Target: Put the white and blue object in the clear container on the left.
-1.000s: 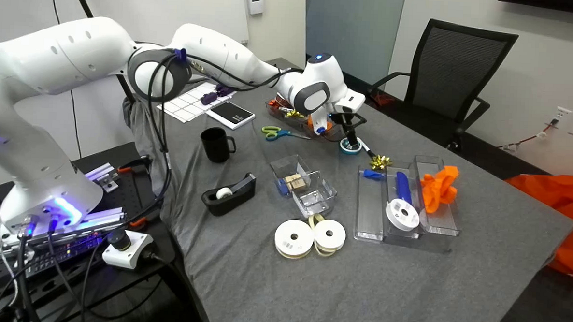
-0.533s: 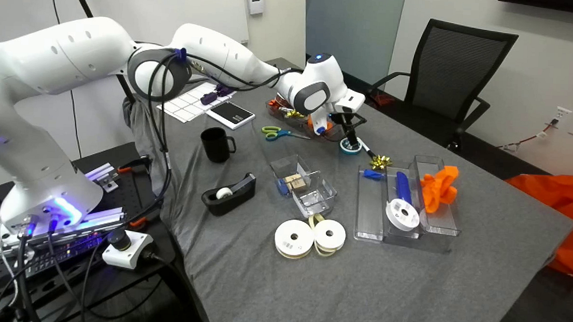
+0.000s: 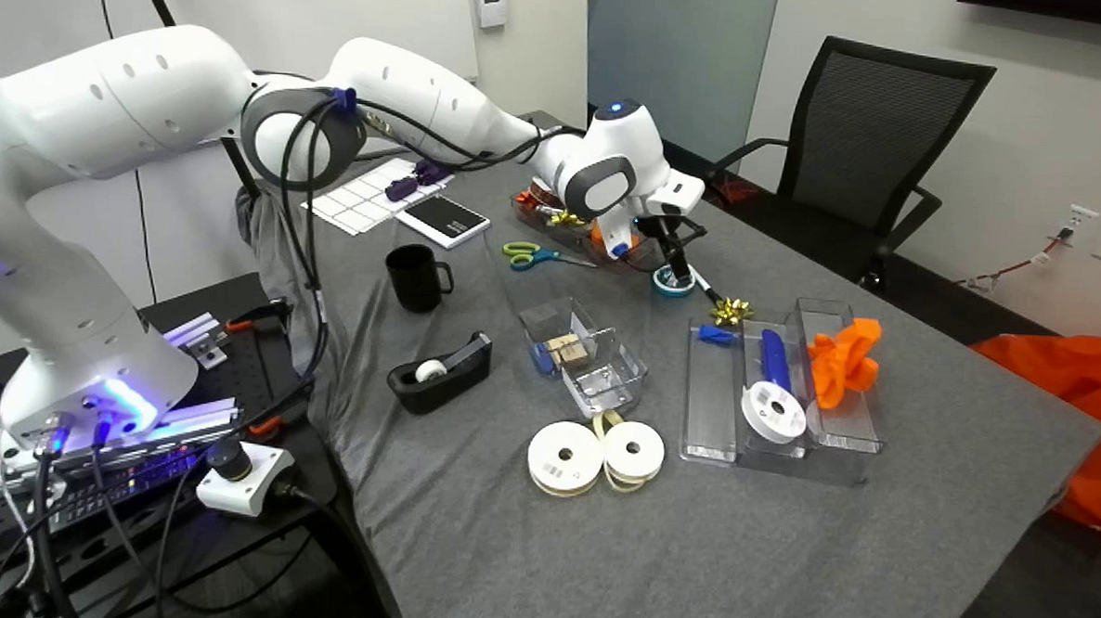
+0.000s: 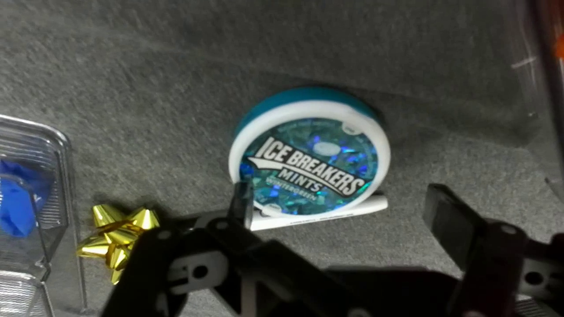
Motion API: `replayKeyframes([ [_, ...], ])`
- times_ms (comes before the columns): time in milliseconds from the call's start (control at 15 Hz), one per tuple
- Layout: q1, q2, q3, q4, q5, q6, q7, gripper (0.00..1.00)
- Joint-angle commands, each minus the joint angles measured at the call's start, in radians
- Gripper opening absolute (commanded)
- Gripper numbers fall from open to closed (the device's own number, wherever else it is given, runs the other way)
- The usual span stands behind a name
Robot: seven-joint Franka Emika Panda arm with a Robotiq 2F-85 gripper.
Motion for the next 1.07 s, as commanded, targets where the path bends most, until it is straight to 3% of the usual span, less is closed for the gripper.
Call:
replayKeyframes([
  [0,-0.011,-0.068,0.020,-0.111,0.005,0.027,-0.051,1.00],
  [667,-0.005,-0.089,0.004,-0.214,-0.003,0.086,-0.046,1.00],
  [733,-0.007,-0.088,0.008,-0.221,-0.002,0.094,-0.051,0.75],
  [800,-0.007,-0.089,0.007,-0.226,0.000,0.102,-0.045,0.74],
  [933,-0.005,-0.099,0.005,-0.234,0.000,0.110,-0.040,0.61],
  [1000,-0.005,-0.104,0.005,-0.244,0.000,0.115,-0.039,0.61],
])
